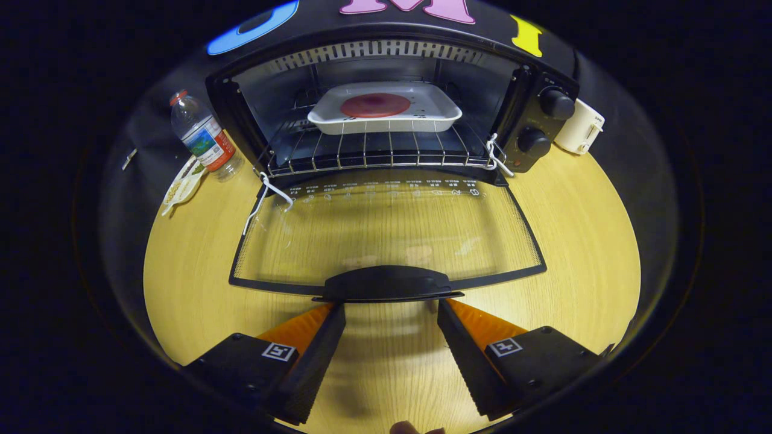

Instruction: Open the toaster oven, put the food inside, and close the toaster oven door.

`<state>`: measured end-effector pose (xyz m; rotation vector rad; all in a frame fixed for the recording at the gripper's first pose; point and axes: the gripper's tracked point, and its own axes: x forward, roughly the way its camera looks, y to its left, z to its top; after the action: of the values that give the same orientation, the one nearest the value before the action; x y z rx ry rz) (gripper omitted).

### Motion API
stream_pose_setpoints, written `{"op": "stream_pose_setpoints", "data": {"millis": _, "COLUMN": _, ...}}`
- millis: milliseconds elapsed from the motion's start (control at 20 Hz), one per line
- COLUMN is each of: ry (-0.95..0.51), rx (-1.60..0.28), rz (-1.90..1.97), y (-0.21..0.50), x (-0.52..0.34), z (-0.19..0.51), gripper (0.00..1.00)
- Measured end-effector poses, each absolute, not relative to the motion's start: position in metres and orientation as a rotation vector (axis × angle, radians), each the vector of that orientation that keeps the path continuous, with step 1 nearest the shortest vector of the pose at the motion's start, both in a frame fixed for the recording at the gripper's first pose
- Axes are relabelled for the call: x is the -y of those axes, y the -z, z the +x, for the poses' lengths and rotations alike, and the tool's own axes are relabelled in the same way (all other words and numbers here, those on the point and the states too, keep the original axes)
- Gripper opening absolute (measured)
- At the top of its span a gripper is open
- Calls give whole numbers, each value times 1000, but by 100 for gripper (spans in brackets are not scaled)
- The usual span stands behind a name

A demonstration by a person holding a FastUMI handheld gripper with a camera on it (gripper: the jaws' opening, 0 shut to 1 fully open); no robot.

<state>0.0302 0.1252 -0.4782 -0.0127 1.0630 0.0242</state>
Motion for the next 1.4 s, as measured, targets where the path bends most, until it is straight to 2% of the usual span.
{"op": "stream_pose_setpoints", "data": {"millis": 450, "ry": -60, "rx": -915, "rz": 35, "y": 411, "x": -127, "z": 41, "gripper": 100}}
{"op": "stream_pose_setpoints", "data": {"millis": 1100, "ry": -69, "rx": -701, "rz": 46, "y": 331, "x": -140, "z": 108, "gripper": 100}}
{"op": "stream_pose_setpoints", "data": {"millis": 1400, "ry": -77, "rx": -584, "rz": 60, "y": 285, "x": -120, "z": 104, "gripper": 100}}
